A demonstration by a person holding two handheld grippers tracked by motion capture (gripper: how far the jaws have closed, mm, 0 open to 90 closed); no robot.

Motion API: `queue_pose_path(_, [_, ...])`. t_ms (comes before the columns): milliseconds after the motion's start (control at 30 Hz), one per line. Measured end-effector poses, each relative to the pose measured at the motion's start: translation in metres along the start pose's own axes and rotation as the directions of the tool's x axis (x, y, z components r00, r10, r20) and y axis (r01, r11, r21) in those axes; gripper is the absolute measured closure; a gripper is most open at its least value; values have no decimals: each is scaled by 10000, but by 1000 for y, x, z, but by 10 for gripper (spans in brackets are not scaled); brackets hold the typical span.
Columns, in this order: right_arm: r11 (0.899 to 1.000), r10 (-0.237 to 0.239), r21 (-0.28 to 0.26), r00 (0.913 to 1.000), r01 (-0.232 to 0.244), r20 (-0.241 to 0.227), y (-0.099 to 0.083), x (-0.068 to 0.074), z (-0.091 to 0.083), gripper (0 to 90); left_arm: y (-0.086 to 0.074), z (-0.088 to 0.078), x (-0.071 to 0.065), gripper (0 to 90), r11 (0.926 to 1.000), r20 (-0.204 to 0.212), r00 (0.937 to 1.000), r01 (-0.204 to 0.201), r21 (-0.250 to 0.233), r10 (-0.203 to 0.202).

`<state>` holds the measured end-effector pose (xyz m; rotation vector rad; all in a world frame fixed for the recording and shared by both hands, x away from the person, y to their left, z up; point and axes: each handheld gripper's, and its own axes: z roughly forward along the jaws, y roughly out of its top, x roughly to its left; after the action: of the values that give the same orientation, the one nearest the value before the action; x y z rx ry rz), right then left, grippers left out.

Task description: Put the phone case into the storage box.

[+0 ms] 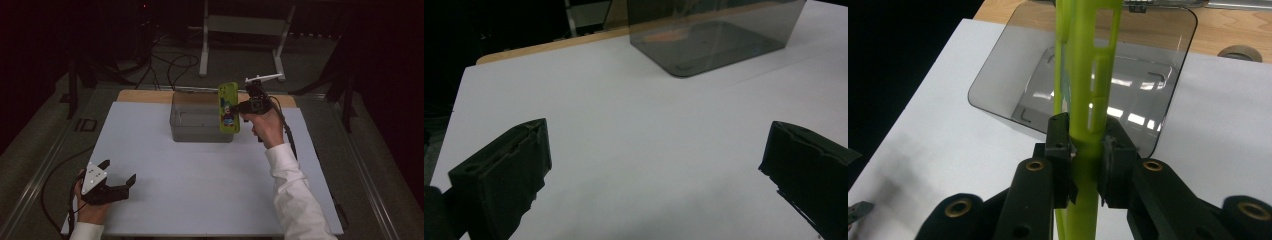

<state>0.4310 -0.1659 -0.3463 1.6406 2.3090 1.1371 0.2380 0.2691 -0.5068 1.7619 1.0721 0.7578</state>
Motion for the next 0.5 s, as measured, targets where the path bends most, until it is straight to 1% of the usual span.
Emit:
queue_pose_path(67, [9998, 200, -41, 9998, -200, -81, 2, -3, 0, 778, 0, 0, 0, 0, 10000, 1, 10000, 2, 0, -2])
queue_pose_path(200, [9995, 308, 7, 9995, -308, 106, 6, -6, 2, 778, 0, 0, 0, 0, 10000, 3, 10000, 2, 1, -2])
queue_pose_path(500, [9989, 478, 8, 9984, -478, 289, 14, -8, 3, 778, 0, 0, 0, 0, 10000, 12, 10000, -8, -1, 8])
